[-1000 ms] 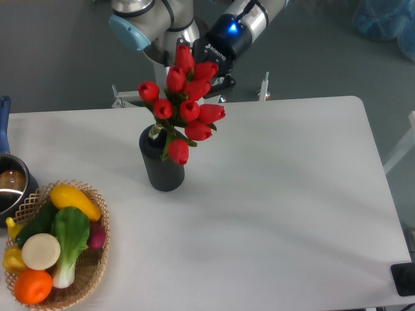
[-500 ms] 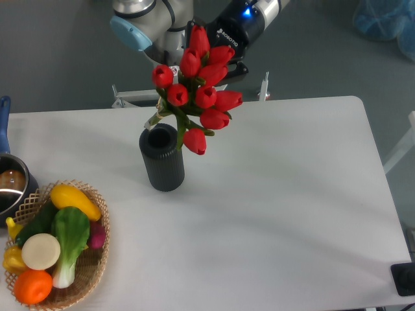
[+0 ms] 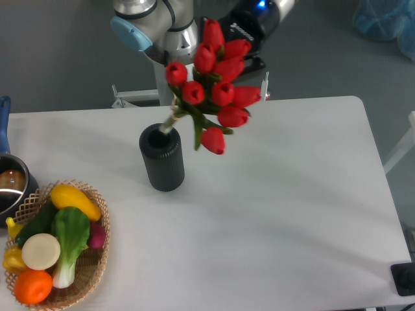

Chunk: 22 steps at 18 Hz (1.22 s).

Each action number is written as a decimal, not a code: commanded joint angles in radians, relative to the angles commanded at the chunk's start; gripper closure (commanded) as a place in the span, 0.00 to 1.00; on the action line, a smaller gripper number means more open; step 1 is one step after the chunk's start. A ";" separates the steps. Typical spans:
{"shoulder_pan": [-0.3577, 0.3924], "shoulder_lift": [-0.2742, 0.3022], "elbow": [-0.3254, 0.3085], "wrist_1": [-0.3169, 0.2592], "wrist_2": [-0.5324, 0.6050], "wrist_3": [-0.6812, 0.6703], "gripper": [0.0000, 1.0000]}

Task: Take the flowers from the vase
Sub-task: 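Carry the tulip bunch away from the vase over the table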

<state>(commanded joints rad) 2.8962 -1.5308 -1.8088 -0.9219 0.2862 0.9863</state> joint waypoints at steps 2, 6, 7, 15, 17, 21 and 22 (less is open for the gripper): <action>-0.003 -0.026 0.045 0.003 0.094 0.020 1.00; 0.003 -0.069 0.098 0.002 0.177 0.075 1.00; 0.005 -0.074 0.111 0.000 0.226 0.089 1.00; 0.006 -0.132 0.200 -0.012 0.431 0.144 1.00; -0.018 -0.132 0.213 -0.028 0.554 0.153 1.00; -0.113 -0.123 0.203 -0.081 0.784 0.190 1.00; -0.136 -0.123 0.210 -0.112 0.832 0.190 1.00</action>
<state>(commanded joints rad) 2.7599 -1.6536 -1.5985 -1.0336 1.1178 1.1766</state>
